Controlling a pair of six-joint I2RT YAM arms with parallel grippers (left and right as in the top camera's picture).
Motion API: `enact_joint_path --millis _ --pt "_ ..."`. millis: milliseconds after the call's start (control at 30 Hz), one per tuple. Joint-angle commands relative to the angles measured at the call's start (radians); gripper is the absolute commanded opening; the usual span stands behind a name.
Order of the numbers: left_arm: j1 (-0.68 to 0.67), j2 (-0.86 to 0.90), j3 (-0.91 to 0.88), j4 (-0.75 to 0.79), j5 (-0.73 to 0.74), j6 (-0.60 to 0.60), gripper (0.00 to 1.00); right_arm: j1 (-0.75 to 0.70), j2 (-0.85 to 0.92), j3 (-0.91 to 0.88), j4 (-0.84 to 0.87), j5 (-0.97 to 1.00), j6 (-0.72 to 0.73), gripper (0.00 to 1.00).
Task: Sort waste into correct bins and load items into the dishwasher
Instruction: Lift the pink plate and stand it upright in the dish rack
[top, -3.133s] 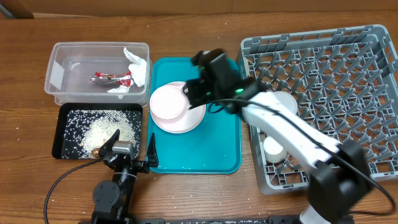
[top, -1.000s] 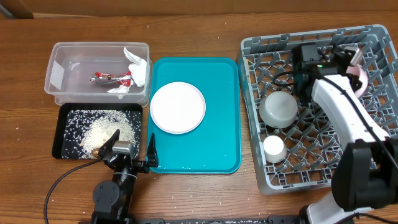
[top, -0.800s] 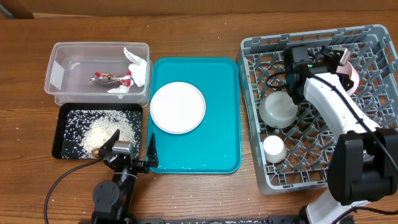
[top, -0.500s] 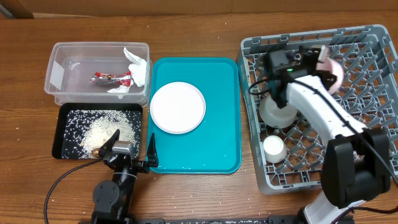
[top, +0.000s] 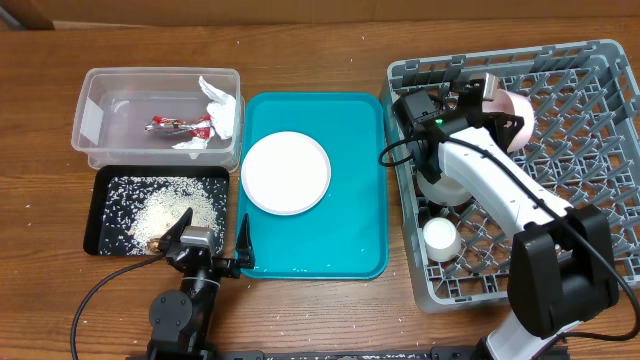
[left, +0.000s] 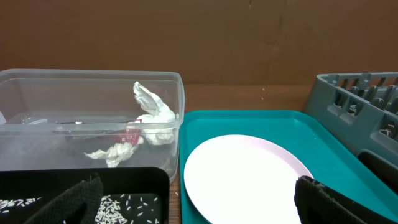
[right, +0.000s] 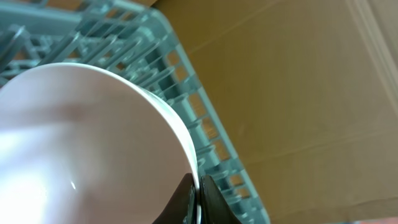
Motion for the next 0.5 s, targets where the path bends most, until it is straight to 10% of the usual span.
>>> enact_joint_path --millis 0,467 --pt "0.004 -0.011 -0.005 0.002 0.010 -0.014 1.00 -0.006 0.006 -0.001 0.002 0.129 0.002 0.04" --pt "0.004 -0.011 -0.005 0.002 0.010 -0.014 1.00 -0.087 0.027 -0.002 0.037 -0.027 -0.024 0.04"
